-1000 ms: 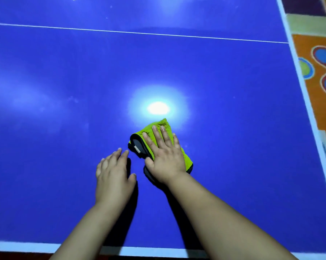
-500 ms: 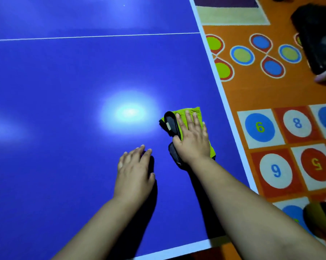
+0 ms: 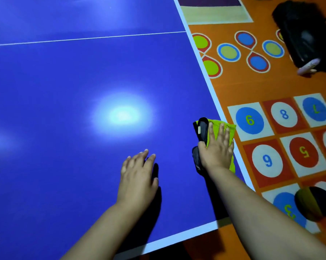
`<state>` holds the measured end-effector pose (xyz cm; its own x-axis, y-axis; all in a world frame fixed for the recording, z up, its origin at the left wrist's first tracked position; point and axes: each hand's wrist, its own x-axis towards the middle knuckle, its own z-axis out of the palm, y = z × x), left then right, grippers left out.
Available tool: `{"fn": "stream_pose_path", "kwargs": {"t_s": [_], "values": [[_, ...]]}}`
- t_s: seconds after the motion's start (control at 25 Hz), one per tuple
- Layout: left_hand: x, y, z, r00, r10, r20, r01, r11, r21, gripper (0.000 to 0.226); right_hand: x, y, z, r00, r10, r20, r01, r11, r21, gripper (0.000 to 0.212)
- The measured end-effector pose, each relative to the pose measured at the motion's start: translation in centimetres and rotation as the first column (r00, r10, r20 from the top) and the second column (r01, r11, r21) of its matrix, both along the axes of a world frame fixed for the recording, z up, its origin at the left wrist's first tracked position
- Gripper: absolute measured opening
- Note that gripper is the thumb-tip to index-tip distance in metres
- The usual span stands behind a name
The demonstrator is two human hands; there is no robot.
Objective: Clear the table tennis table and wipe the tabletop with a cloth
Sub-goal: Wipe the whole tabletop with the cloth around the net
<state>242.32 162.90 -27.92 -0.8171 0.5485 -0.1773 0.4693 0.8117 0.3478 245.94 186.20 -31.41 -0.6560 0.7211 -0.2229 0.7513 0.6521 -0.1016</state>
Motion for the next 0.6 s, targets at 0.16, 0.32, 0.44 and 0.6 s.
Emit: {"fn": "stream_pose_path", "kwargs": {"t_s": [0.16, 0.32, 0.44, 0.6], "values": [[-1.0, -6.4, 0.0, 0.996, 0.079, 0.035, -0.079, 0.997, 0.007, 0.061, -0.1, -8.7, 0.1, 1.000, -0.003, 0.018, 0.003, 1.000, 0.023, 0.074], [-2.1, -15.9, 0.3, 0.978, 0.197, 0.070, -0.199, 0.980, 0.021, 0.062, -3.4, -20.2, 0.0, 0.994, 0.110, 0.022, -0.110, 0.994, 0.000, 0.075], [-2.7, -24.3, 0.2, 0.948, 0.312, 0.064, -0.315, 0.948, 0.044, 0.062, -7.0, -28.6, -0.1, 0.981, 0.195, 0.017, -0.195, 0.981, -0.005, 0.076], [-3.1, -34.4, -0.3, 0.890, 0.452, 0.052, -0.453, 0.891, 0.008, 0.062, -11.1, -39.2, -0.3, 0.930, 0.367, 0.015, -0.366, 0.930, -0.038, 0.077]]}}
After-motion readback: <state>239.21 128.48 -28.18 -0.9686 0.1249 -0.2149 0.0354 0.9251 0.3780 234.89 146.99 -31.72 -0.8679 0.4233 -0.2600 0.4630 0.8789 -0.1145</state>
